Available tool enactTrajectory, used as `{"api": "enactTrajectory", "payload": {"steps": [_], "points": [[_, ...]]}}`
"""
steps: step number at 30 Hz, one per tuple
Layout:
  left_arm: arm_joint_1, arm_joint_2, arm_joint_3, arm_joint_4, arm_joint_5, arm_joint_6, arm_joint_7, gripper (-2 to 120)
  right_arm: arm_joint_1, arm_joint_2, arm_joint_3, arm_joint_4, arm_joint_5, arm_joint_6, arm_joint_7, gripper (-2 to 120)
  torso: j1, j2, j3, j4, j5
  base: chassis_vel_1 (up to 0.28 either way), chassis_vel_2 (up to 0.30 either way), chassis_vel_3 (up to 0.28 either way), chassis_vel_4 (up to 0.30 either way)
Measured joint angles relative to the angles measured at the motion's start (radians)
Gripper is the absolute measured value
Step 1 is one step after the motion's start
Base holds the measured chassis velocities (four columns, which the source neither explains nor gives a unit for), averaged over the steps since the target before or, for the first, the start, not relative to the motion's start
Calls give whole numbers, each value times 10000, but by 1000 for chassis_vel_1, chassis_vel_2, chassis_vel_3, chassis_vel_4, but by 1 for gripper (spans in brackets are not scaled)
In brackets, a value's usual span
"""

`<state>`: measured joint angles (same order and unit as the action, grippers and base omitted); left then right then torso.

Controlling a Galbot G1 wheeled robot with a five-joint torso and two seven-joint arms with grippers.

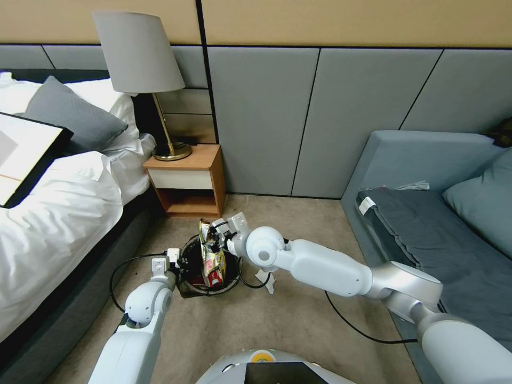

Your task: Pick up the trash bin, then pick up the garbage from the floor and place it into the trash bin.

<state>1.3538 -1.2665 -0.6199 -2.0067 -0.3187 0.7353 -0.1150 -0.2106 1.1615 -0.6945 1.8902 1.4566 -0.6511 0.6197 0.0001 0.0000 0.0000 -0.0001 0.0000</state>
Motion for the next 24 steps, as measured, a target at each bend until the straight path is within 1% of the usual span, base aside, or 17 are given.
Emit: {"api": "enactTrajectory", "payload": {"steps": [1, 2, 3, 4, 7, 12, 15, 18, 19, 21, 23, 24], "points": [[-6, -7, 1, 12, 3, 0, 0, 0, -18, -31, 32, 0, 0, 1, -3, 75, -1, -1, 0, 1, -1, 0, 0, 0, 0], [-22, -19, 17, 39, 13, 0, 2, 0, -43, -89, 80, 0, 0, 2, -6, 82, 0, 0, 0, 0, 0, 0, 0, 0, 0], [-41, -24, 34, 55, 20, 0, 3, 0, -48, -118, 107, 1, 0, 2, -10, 86, 0, 0, 0, 0, 0, 0, 0, 0, 0], [-41, -24, 34, 55, 20, 0, 3, 0, -48, -118, 107, 1, 0, 2, -10, 86, 0, 0, 0, 0, 0, 0, 0, 0, 0], [-97, -28, 70, 78, 28, 0, 6, 0, -59, -208, 179, -16, -7, -8, -18, 98, 0, 0, 0, 0, 0, 0, 0, 0, 0], [-110, -16, 72, 100, 30, 0, 7, 0, -198, -418, 270, -54, -151, -32, -42, 100, 0, 0, 0, 1, 0, 0, 0, 0, 0], [-111, 5, 65, 101, 30, 0, 7, 0, -339, -616, 525, 43, -185, -35, -48, 100, -1, 0, 0, 0, 1, 0, 0, 0, 0], [-133, 7, 69, 116, 33, 0, 10, 0, -542, -869, 1098, 319, -206, -26, -34, 100, -1, -1, 0, 1, 2, 0, 0, 0, 0], [-133, 7, 69, 116, 33, 0, 10, 0, -542, -869, 1098, 319, -206, -26, -34, 100, -1, -1, 0, 1, 2, 0, 0, 0, 0], [-129, 2, 70, 111, 33, 0, 10, 0, -614, -1026, 1736, 585, -334, 69, 10, 100, -1, 0, 0, 1, 2, 0, 0, 0, 0], [-123, 5, 68, 107, 33, 0, 10, 0, -628, -1080, 1885, 628, -432, 104, 12, 100, -1, 0, 0, 2, 1, 0, 0, 0, 0], [-97, 24, 41, 84, 29, 0, 12, 0, -790, -1566, 2696, 702, -1461, 265, -173, 100, -1, 0, 0, 2, 1, 0, 0, 0, 0]]}}
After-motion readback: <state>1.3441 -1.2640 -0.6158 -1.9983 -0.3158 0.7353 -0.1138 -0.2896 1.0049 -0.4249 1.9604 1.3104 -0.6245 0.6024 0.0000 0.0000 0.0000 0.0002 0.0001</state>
